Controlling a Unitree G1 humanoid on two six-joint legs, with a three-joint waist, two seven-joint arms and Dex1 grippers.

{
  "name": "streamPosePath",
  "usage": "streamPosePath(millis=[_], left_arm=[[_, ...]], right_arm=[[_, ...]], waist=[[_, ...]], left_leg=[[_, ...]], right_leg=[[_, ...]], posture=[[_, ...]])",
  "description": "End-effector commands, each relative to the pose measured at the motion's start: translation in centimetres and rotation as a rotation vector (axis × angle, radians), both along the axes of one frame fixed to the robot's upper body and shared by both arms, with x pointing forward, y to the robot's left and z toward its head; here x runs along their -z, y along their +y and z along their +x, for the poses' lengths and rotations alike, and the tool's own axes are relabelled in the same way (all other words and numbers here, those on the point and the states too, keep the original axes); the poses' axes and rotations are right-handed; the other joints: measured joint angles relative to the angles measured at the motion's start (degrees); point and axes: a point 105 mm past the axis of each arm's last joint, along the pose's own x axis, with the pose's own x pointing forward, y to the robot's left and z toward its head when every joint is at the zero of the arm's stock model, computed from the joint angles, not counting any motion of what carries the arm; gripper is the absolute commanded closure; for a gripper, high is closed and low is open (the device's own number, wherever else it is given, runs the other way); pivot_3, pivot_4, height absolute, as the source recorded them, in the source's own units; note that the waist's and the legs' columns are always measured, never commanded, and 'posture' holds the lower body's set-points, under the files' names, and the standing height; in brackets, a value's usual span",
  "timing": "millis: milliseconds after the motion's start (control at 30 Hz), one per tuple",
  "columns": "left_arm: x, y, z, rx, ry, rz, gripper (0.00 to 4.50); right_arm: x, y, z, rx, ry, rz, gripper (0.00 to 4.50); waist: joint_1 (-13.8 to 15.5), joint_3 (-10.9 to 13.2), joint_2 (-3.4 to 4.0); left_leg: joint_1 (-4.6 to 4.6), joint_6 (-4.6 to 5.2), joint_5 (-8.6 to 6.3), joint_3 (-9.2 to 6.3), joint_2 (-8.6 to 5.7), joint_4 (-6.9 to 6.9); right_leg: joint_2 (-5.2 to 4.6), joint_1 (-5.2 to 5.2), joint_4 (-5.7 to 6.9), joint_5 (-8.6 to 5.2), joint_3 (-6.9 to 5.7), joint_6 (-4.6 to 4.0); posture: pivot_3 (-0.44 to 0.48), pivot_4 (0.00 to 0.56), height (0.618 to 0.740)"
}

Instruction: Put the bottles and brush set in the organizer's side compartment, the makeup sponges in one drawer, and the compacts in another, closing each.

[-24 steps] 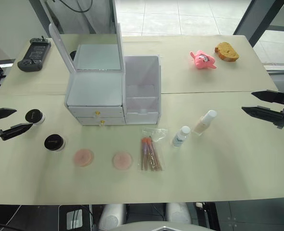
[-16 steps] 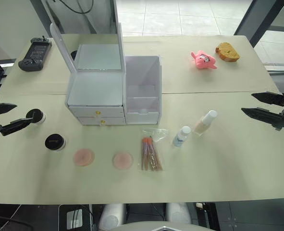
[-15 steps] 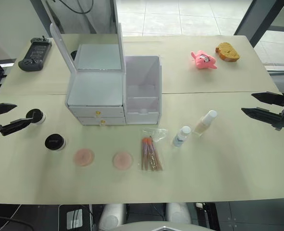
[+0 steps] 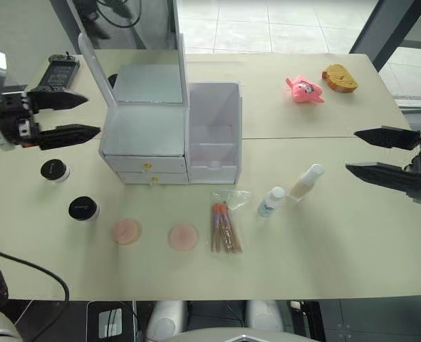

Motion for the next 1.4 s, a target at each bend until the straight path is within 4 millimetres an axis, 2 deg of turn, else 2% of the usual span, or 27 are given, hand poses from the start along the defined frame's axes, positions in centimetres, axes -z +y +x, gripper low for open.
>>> streamPosePath(millis=[33,100,167,267,433,600,767,967,1267,1400], left_arm=[[-1.3,-4.8,-1.3,0.199,-0.009,0.032,0.02],[-0.5,-7.5,-1.4,0.295,0.014,0.074,0.02],[0.2,-9.5,-0.7,0.324,-0.008,0.095,0.02],[-0.4,-12.6,-0.8,0.425,-0.027,0.061,0.02],[-0.3,-14.7,-1.7,0.539,-0.030,0.112,0.02],[-0.1,-15.0,-2.3,0.563,-0.047,0.150,0.02],[0.4,-14.7,-2.9,0.509,-0.078,0.142,0.02],[0.6,-14.4,-4.1,0.412,-0.065,0.071,0.02],[1.0,-13.6,-4.9,0.326,-0.023,0.047,0.02],[1.1,-13.6,-5.0,0.314,-0.018,0.043,0.00]], right_arm=[[-0.8,1.7,-2.0,-0.020,-0.037,-0.019,0.00],[-0.2,2.6,-3.2,-0.023,-0.012,-0.028,0.00],[1.5,3.6,-4.6,-0.038,0.026,-0.090,0.00],[3.1,3.7,-6.1,0.019,0.054,-0.091,0.00],[3.5,2.7,-7.1,0.155,0.053,-0.056,0.00],[3.5,1.9,-6.5,0.255,0.028,-0.046,0.00],[3.9,-0.6,-1.5,0.467,-0.084,-0.079,0.00],[6.7,-0.8,0.5,0.459,-0.017,-0.063,0.00],[8.4,-0.8,2.8,0.425,-0.022,-0.068,0.00],[8.9,-0.8,3.8,0.448,-0.038,-0.072,0.88]], waist=[[0.3,0.0,-0.04],[0.6,0.0,-0.06],[1.1,0.0,-0.07],[1.8,0.1,-0.24],[1.6,0.2,-0.38],[1.5,0.2,-0.38],[1.0,0.2,-0.37],[0.9,0.2,-0.37],[0.6,0.2,-0.37],[0.7,0.2,-0.37]], left_leg=[[-0.04,0.00,0.00,0.00,0.00,0.11],[-0.17,0.03,-0.03,0.00,0.00,0.39],[-0.24,0.11,-0.08,0.01,-0.05,0.46],[-0.31,0.35,-0.21,0.00,-0.07,0.53],[-0.40,0.51,-0.30,-0.04,-0.13,0.80],[-0.32,0.54,-0.32,-0.04,-0.11,0.68],[-0.31,0.54,-0.32,-0.04,-0.11,0.69],[-0.36,0.53,-0.32,-0.09,-0.12,0.67],[-0.32,0.52,-0.31,-0.08,-0.12,0.65],[-0.34,0.51,-0.31,-0.08,-0.13,0.65]], right_leg=[[0.01,0.00,0.01,0.00,0.00,0.00],[0.01,-0.01,0.06,0.00,0.00,0.00],[-0.02,0.00,0.04,0.00,0.01,0.00],[-0.02,0.02,0.01,0.00,0.02,0.00],[-0.01,0.02,-0.03,0.00,0.13,-0.01],[0.01,0.03,-0.01,0.00,0.17,-0.01],[0.01,0.02,-0.03,-0.01,0.21,-0.01],[0.02,-0.01,-0.07,-0.01,0.21,-0.02],[0.05,0.03,-0.15,-0.01,0.25,-0.02],[0.03,0.03,-0.17,-0.01,0.24,-0.03]], posture=[[0.000,0.150,0.740],[0.000,0.150,0.740],[0.000,0.150,0.740],[0.000,0.150,0.740],[0.000,0.150,0.740],[0.000,0.150,0.740],[0.000,0.150,0.740],[0.000,0.150,0.740],[0.000,0.150,0.740],[0.000,0.150,0.740]])
